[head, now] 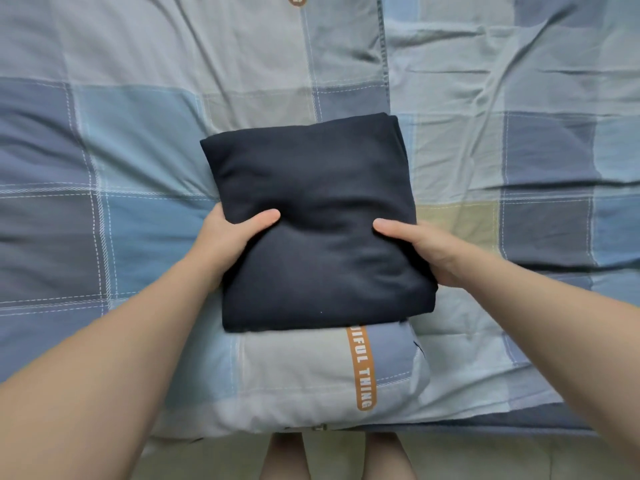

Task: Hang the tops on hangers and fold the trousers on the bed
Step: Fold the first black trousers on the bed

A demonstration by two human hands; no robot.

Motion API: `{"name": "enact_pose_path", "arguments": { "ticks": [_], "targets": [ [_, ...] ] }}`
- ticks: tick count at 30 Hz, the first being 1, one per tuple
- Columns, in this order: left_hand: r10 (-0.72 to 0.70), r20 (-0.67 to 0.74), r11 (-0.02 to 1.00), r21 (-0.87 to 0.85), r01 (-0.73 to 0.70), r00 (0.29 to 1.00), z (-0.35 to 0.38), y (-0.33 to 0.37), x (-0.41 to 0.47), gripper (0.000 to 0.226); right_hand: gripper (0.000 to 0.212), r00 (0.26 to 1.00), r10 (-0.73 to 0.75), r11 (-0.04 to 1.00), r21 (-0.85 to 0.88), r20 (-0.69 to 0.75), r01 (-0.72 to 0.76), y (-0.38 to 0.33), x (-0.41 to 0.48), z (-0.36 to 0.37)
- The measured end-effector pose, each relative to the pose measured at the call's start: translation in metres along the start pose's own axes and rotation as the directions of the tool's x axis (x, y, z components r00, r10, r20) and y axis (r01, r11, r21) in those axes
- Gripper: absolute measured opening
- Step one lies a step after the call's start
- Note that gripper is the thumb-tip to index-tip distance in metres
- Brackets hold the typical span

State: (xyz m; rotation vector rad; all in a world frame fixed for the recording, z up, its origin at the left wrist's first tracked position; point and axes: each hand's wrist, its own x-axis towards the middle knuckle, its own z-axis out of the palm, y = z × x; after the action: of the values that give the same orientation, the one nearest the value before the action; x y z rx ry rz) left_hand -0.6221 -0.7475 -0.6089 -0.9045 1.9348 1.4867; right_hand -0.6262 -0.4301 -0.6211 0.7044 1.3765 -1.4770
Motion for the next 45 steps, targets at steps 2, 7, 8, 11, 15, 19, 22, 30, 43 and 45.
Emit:
{"name": "enact_pose_path", "arguments": {
  "ticks": [2, 7, 8, 11, 15, 19, 22, 30, 43, 45],
  "targets": [
    [-0.106, 0.162, 0.990, -0.076, 0.120, 0.981, -0.005, 0.004, -0.008, 0.066, 0.065, 1.000, 0.010, 0.999, -0.037, 0.000, -0.010, 0.003, -0.009, 0.004],
    [-0.270, 0.285, 0.943, -0.113, 0.312, 0.920, -0.003, 0.006, -0.043, 0.056, 0.049, 0.998, -0.025, 0.999, -0.023, -0.066, 0.023, -0.003, -0.043, 0.015],
    [-0.279, 0.292, 0.937, -0.124, 0.326, 0.915, -0.002, 0.005, -0.051, 0.053, 0.048, 0.996, -0.025, 0.999, -0.030, -0.086, 0.023, -0.004, -0.050, 0.016],
    [-0.324, 0.316, 0.917, -0.128, 0.378, 0.892, 0.001, 0.004, -0.079, 0.049, 0.044, 0.987, -0.021, 0.999, -0.053, -0.157, 0.012, -0.005, -0.074, 0.019],
    [-0.386, 0.389, 0.892, -0.073, 0.446, 0.836, -0.012, 0.000, -0.115, 0.050, 0.044, 0.982, 0.020, 0.997, -0.071, -0.190, -0.034, 0.000, -0.115, 0.029],
    [-0.432, 0.482, 0.878, 0.032, 0.478, 0.762, -0.038, 0.001, -0.155, 0.054, 0.042, 0.976, 0.141, 0.990, 0.011, -0.167, -0.141, 0.021, -0.176, 0.052],
    [-0.446, 0.518, 0.885, 0.132, 0.447, 0.730, -0.058, 0.010, -0.194, 0.061, 0.038, 0.958, 0.254, 0.962, 0.138, -0.135, -0.235, 0.045, -0.232, 0.079],
    [-0.329, 0.657, 0.932, 0.339, 0.124, 0.678, -0.083, 0.056, -0.301, 0.063, 0.048, 0.968, 0.215, 0.768, 0.634, -0.129, -0.086, 0.120, -0.376, 0.144],
    [-0.054, 0.881, 0.814, 0.312, -0.491, 0.471, 0.039, 0.148, -0.457, 0.045, 0.027, 0.765, 0.061, 0.590, 0.641, -0.642, 0.491, 0.213, -0.572, 0.164],
    [-0.026, 0.913, 0.806, 0.260, -0.532, 0.406, 0.065, 0.149, -0.491, 0.053, 0.032, 0.690, 0.034, 0.559, 0.586, -0.723, 0.587, 0.234, -0.604, 0.162]
  ]
}}
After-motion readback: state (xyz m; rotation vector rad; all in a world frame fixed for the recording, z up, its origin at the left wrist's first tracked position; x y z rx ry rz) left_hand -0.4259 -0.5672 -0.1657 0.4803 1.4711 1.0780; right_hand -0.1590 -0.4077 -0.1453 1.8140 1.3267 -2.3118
